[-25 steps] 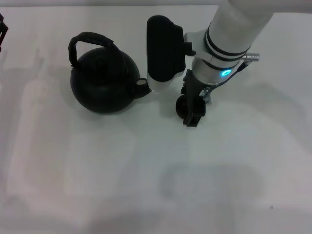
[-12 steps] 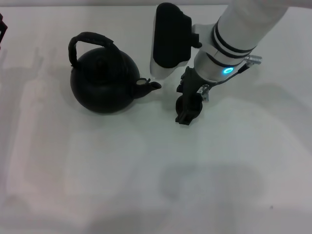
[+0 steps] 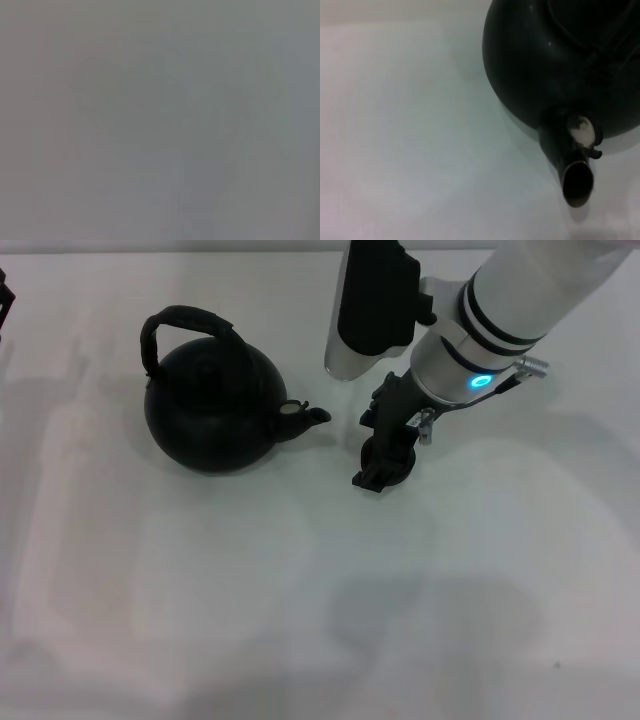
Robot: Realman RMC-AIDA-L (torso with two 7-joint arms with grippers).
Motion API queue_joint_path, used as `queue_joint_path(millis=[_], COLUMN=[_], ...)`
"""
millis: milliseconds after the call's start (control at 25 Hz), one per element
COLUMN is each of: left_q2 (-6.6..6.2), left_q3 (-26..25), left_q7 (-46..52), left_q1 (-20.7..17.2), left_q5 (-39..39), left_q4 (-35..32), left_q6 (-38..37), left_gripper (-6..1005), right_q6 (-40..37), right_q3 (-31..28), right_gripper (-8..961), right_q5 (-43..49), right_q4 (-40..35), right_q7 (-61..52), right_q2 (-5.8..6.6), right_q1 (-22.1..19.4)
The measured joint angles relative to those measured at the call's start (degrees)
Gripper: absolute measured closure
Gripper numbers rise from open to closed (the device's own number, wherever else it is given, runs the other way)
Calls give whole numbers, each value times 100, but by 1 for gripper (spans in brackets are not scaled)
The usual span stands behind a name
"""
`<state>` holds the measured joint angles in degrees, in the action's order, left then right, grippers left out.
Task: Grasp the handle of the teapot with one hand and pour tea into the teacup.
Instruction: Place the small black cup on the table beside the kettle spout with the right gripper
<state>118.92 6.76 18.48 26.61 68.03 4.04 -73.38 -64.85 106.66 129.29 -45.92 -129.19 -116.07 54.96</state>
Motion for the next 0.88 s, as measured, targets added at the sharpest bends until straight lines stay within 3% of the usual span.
queue_joint_path(millis=[480, 880], left_q2=[0, 0], left_q3=[0, 0], left_q7=[-4, -3], left_q1=[14, 20], left_q5=[0, 0], left_q4=[0, 0], left_q6=[0, 0], left_gripper=[114, 115], right_q6=[15, 24], right_q3=[-604, -2031], right_gripper=[101, 102], right_q5=[-194, -198], right_q4=[-26, -23], right_q7=[301, 817], right_q2=[28, 49], right_q1=[-349, -921])
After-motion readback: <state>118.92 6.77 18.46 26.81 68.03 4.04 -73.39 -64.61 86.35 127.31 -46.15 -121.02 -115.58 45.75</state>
